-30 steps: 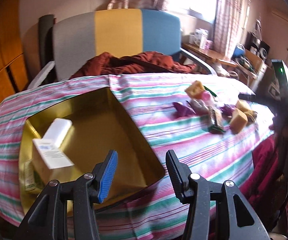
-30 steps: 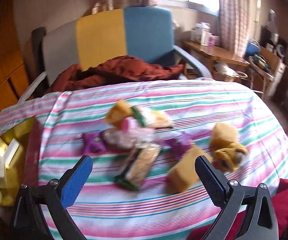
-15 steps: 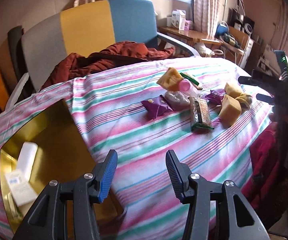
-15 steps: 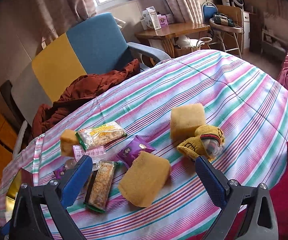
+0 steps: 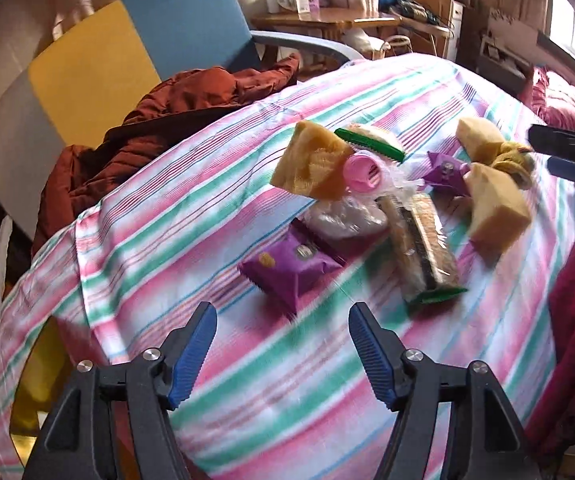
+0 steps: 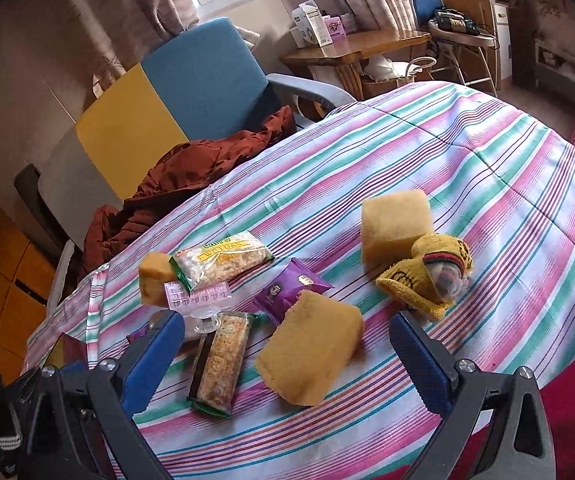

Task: Organize objects
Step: 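Grasp the purple snack packet with the left tool, then grasp the WEIDAN snack bag with the right tool while the left tool holds the purple packet, then lower the purple packet and WEIDAN bag into the gold tray and open both tools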

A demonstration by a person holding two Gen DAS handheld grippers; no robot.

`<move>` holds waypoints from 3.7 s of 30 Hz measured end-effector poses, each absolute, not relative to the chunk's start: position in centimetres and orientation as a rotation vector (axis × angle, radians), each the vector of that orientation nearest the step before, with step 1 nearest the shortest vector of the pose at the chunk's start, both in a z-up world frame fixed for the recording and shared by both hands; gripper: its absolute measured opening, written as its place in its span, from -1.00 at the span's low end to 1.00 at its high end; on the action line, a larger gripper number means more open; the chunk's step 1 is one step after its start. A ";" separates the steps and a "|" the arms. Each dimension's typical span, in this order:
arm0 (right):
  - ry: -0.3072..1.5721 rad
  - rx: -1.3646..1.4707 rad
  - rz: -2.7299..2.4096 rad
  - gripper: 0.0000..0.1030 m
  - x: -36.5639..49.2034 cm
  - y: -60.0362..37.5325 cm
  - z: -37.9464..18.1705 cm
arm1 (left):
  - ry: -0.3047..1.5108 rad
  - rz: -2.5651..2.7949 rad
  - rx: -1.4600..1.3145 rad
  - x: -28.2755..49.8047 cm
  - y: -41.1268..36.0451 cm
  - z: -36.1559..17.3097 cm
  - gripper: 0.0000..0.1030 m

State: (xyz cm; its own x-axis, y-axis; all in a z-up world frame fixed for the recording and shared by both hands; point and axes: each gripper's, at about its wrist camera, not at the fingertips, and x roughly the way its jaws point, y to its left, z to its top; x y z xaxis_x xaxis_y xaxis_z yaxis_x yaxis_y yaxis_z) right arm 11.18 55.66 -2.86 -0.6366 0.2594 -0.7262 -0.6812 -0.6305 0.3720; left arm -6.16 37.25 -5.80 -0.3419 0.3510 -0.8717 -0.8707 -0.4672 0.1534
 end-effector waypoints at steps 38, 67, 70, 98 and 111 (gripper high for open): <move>1.096 -0.918 2.318 0.99 9.4 56.5 -3.0 | 0.661 1.878 -1.116 1.6 33.4 -10.2 -0.22; 1.052 -1.188 2.314 -0.15 -3.4 57.2 -4.5 | 0.445 1.890 -1.090 1.1 30.5 -10.4 -0.23; 1.000 -1.180 2.388 -0.15 -1.3 55.6 -3.2 | 0.432 1.899 -1.096 1.4 29.8 -9.9 -0.24; 0.674 -1.394 2.851 -0.15 -4.2 32.6 -0.4 | 0.017 2.395 -1.014 -5.4 8.7 1.8 -0.23; 0.559 -1.551 2.939 -0.10 -11.8 22.0 -1.8 | 0.053 2.584 -1.115 -17.0 1.7 0.3 0.03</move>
